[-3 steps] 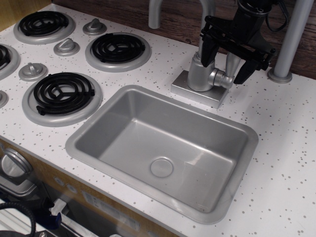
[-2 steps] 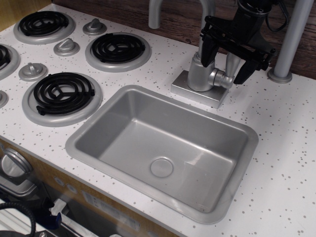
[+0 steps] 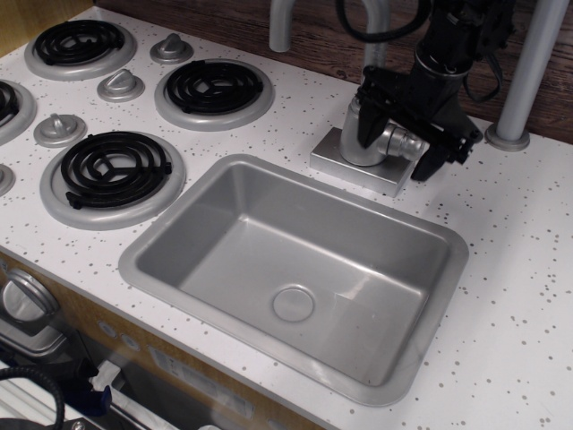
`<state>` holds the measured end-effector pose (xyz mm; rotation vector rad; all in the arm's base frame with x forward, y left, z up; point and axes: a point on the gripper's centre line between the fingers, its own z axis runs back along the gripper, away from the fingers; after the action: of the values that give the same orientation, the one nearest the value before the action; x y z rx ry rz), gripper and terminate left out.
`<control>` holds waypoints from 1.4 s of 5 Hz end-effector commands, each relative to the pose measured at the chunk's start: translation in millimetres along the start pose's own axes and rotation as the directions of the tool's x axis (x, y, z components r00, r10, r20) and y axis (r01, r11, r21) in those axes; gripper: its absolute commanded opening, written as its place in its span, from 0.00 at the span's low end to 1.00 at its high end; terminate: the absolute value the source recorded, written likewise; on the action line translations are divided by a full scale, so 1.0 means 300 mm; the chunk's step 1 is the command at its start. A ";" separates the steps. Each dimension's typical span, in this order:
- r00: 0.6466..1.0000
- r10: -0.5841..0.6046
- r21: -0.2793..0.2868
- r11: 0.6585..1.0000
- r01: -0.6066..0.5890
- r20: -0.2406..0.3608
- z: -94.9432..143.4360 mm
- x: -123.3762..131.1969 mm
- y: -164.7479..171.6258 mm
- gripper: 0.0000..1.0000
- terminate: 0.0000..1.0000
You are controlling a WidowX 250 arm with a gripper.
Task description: Lever vertical to front
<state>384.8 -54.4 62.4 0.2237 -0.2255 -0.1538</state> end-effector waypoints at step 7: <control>0.999 -0.026 0.018 1.000 0.025 0.039 0.101 0.093 0.031 0.00 0.00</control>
<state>396.0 -56.9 72.8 0.2264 -0.1981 -0.1627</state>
